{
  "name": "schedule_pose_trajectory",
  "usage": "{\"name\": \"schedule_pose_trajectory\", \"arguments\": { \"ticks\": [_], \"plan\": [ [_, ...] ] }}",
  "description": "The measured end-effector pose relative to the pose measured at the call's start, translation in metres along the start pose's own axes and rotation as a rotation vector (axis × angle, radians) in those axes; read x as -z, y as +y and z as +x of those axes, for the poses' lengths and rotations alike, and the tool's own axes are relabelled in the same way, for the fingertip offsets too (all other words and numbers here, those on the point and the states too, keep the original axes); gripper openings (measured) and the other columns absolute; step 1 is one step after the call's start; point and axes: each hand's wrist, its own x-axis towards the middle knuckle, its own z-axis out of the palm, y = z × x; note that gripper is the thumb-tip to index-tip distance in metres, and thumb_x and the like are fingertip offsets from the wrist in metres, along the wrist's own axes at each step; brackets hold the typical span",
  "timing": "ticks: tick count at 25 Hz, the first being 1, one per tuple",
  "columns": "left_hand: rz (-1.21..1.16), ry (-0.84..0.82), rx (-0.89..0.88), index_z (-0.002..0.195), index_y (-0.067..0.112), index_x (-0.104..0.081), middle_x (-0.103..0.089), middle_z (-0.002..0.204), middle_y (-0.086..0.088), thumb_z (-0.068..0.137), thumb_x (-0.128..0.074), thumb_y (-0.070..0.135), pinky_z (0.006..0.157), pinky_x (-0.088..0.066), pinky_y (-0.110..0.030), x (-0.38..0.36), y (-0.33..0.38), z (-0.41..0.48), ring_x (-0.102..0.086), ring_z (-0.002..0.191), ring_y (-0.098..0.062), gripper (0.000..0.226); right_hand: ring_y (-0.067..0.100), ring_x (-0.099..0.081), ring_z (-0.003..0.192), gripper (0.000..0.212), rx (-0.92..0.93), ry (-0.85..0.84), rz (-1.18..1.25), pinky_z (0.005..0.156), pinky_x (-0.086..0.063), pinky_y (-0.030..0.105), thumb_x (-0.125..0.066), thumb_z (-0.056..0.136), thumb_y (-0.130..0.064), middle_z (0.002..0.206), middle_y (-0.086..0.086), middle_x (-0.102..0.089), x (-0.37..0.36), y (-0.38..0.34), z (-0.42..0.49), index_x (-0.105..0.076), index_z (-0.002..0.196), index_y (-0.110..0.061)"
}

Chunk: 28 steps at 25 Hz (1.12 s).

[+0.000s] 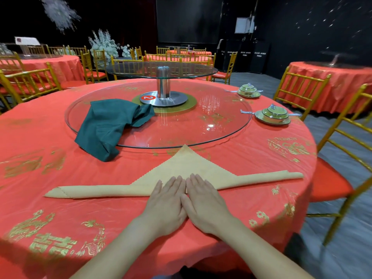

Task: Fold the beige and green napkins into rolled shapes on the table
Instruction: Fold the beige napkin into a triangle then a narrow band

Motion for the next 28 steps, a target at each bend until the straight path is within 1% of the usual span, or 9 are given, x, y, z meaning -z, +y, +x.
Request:
{"name": "schedule_pose_trajectory", "arguments": {
  "ticks": [2, 6, 8, 10, 12, 17, 23, 26, 28],
  "plan": [
    [0.001, 0.006, 0.006, 0.151, 0.017, 0.0, 0.003, 0.159, 0.002, 0.063, 0.017, 0.057, 0.116, 0.006, -0.038, 0.0, -0.001, 0.001, 0.007, 0.145, -0.012, 0.099, 0.015, 0.003, 0.146, 0.1, -0.051, 0.0, -0.043, 0.116, 0.005, 0.029, 0.024, 0.073, -0.064, 0.158, 0.009, -0.003, 0.001, 0.011, -0.002, -0.007, 0.15, -0.008],
    [0.01, 0.0, 0.016, 0.151, 0.019, 0.001, 0.006, 0.159, 0.003, 0.061, 0.018, 0.062, 0.115, 0.007, -0.037, 0.001, -0.001, 0.001, 0.009, 0.145, -0.011, 0.101, 0.017, 0.004, 0.146, 0.098, -0.158, -0.033, -0.076, 0.116, 0.005, 0.03, 0.017, 0.07, -0.06, 0.158, 0.01, -0.001, 0.008, 0.041, -0.012, -0.005, 0.149, -0.007],
    [-0.005, 0.005, 0.018, 0.151, 0.02, 0.0, 0.005, 0.158, 0.004, 0.061, 0.017, 0.063, 0.115, 0.008, -0.036, 0.001, -0.002, 0.001, 0.009, 0.145, -0.011, 0.101, 0.018, 0.005, 0.146, 0.086, -0.223, -0.052, -0.089, 0.116, 0.004, 0.031, 0.007, 0.082, -0.059, 0.158, 0.01, -0.001, 0.013, 0.059, -0.017, -0.005, 0.149, -0.007],
    [0.007, 0.006, 0.018, 0.151, 0.02, 0.001, 0.005, 0.158, 0.004, 0.061, 0.017, 0.063, 0.116, 0.007, -0.036, 0.0, -0.002, 0.0, 0.009, 0.145, -0.011, 0.1, 0.018, 0.005, 0.146, 0.07, -0.294, -0.066, -0.097, 0.118, 0.003, 0.033, -0.009, 0.096, -0.051, 0.158, 0.01, 0.0, 0.019, 0.077, -0.022, -0.005, 0.149, -0.006],
    [0.028, 0.015, 0.02, 0.151, 0.021, 0.002, 0.006, 0.158, 0.005, 0.061, 0.019, 0.062, 0.116, 0.006, -0.036, -0.001, -0.003, 0.0, 0.009, 0.145, -0.011, 0.1, 0.018, 0.006, 0.146, 0.065, -0.358, -0.077, -0.108, 0.118, 0.003, 0.033, -0.014, 0.099, -0.047, 0.158, 0.01, 0.001, 0.026, 0.097, -0.028, -0.004, 0.15, -0.006],
    [0.042, 0.014, 0.023, 0.15, 0.022, 0.003, 0.008, 0.158, 0.005, 0.061, 0.02, 0.061, 0.116, 0.006, -0.036, -0.002, -0.003, 0.001, 0.01, 0.145, -0.01, 0.099, 0.017, 0.004, 0.146, 0.065, -0.517, -0.075, -0.136, 0.119, 0.0, 0.039, -0.015, 0.099, -0.047, 0.159, 0.007, 0.0, 0.04, 0.145, -0.037, -0.005, 0.15, -0.008],
    [0.035, 0.009, 0.024, 0.15, 0.022, 0.004, 0.008, 0.158, 0.006, 0.062, 0.019, 0.061, 0.116, 0.007, -0.036, -0.003, -0.004, 0.001, 0.012, 0.144, -0.009, 0.099, 0.018, 0.003, 0.146, 0.066, -0.648, -0.1, -0.143, 0.118, 0.0, 0.042, -0.011, 0.098, -0.047, 0.159, 0.008, 0.0, 0.05, 0.187, -0.041, -0.005, 0.15, -0.007],
    [0.006, 0.007, 0.022, 0.151, 0.021, 0.002, 0.007, 0.158, 0.006, 0.063, 0.017, 0.062, 0.115, 0.007, -0.036, -0.002, -0.004, 0.001, 0.011, 0.144, -0.009, 0.098, 0.02, 0.002, 0.146, 0.07, -0.692, -0.14, -0.164, 0.118, 0.002, 0.043, -0.008, 0.097, -0.05, 0.158, 0.011, 0.0, 0.058, 0.189, -0.036, -0.004, 0.149, -0.004],
    [-0.007, 0.009, 0.023, 0.151, 0.02, 0.001, 0.006, 0.158, 0.005, 0.064, 0.016, 0.062, 0.115, 0.008, -0.036, -0.001, -0.004, 0.0, 0.011, 0.144, -0.01, 0.098, 0.021, 0.005, 0.146, 0.074, -0.666, -0.112, -0.212, 0.118, 0.005, 0.043, -0.007, 0.096, -0.053, 0.158, 0.012, 0.002, 0.058, 0.171, -0.03, -0.002, 0.149, -0.002]
  ]
}}
